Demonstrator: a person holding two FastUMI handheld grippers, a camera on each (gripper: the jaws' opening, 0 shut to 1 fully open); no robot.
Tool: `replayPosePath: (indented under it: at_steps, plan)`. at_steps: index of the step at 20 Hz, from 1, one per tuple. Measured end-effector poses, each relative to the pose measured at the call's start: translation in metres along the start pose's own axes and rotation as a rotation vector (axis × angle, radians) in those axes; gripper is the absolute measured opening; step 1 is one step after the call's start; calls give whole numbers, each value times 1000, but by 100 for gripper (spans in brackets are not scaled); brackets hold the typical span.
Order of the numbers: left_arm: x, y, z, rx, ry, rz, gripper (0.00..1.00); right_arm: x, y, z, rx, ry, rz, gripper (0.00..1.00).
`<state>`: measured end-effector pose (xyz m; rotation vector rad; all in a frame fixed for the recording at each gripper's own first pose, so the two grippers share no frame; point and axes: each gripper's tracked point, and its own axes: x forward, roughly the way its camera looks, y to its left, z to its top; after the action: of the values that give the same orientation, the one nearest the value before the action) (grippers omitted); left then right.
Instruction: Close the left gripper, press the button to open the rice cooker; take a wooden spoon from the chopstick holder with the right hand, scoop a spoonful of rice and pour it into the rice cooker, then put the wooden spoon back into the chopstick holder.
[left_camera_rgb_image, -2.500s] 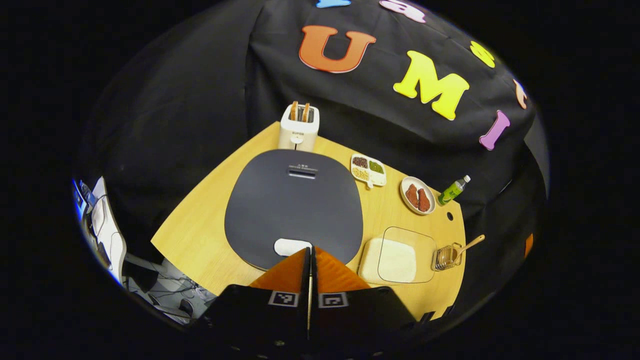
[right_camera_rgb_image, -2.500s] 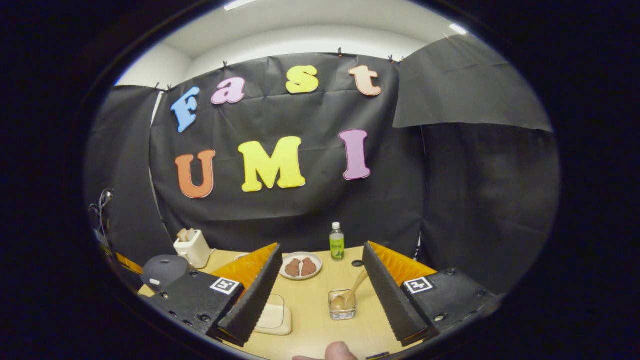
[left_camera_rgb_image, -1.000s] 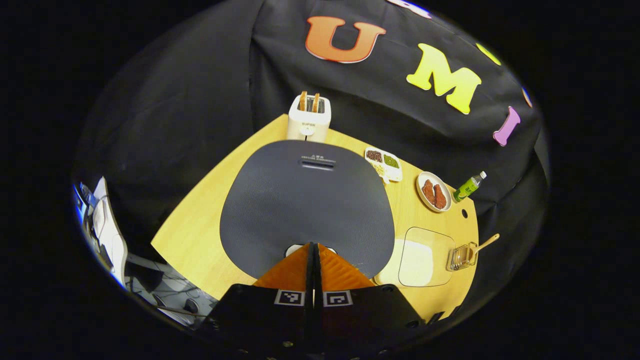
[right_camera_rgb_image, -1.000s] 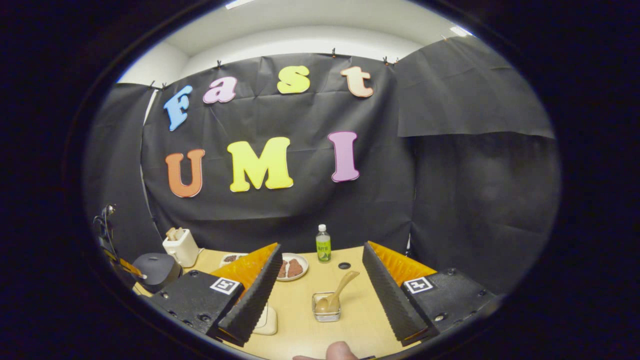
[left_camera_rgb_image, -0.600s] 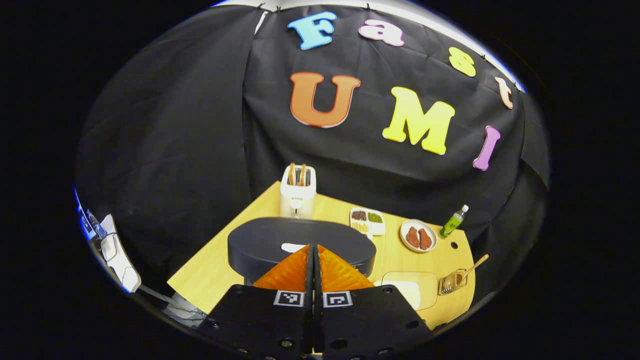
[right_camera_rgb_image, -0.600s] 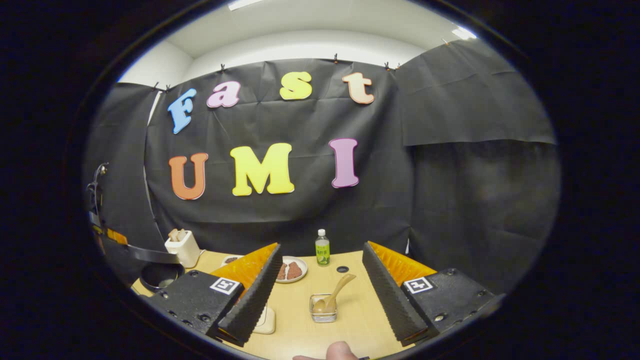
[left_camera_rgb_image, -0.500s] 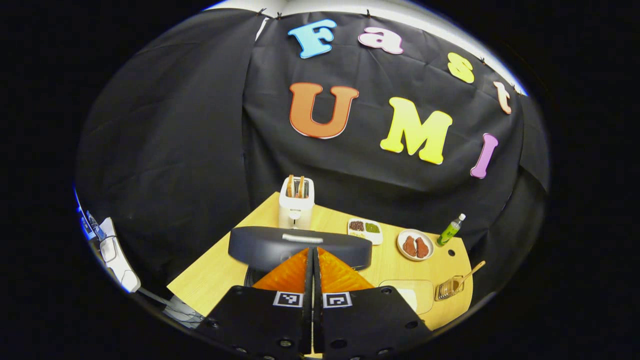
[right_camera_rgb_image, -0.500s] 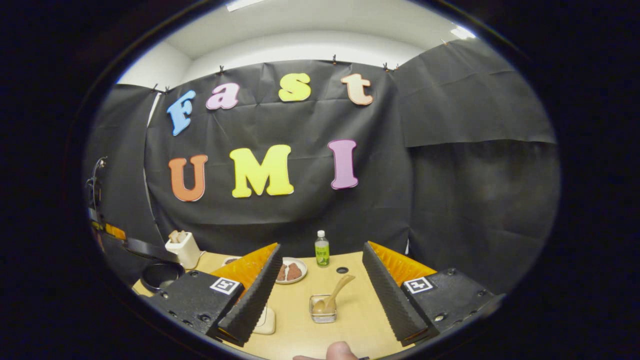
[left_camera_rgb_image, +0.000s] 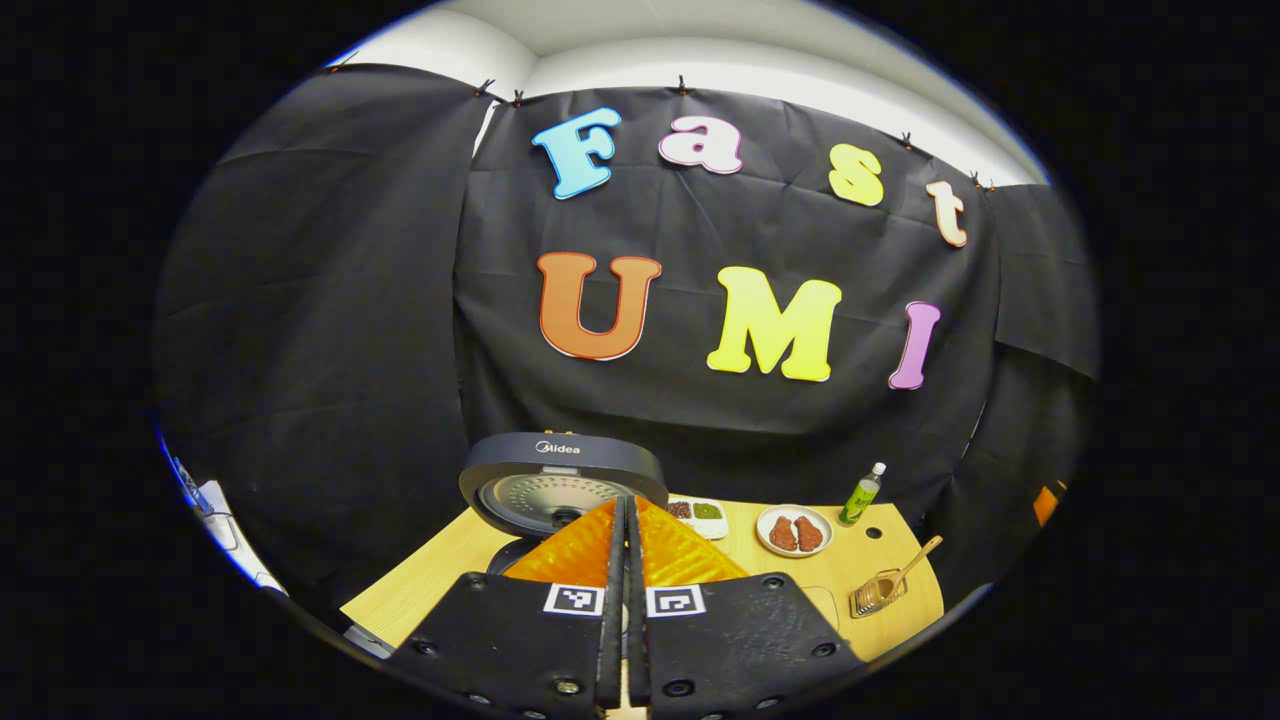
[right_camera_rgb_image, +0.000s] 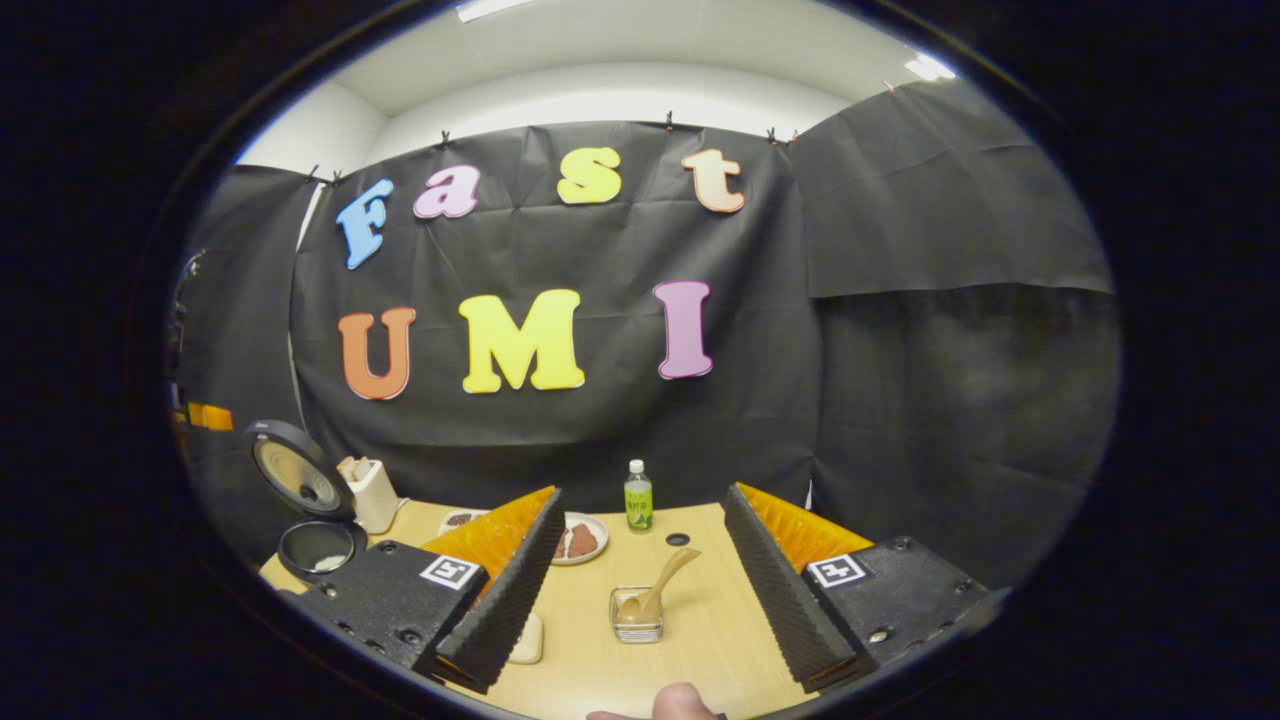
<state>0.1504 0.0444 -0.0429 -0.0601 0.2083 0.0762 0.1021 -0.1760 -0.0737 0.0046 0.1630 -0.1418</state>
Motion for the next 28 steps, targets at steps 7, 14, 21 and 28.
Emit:
replayPosePath:
  at_steps: [7,14,21,28]
  plan:
    - [-41,-14,2,18,-63,11,78,-1,-1,-15,-36,38,19,100]
    - [-75,-47,5,66,-146,-34,84,7,-3,-30,-42,78,35,100]
    - [-92,-83,12,111,-191,-86,94,40,-8,-60,-21,151,54,100]
    - [-88,-69,22,92,-203,-1,95,93,-13,-97,39,255,93,100]
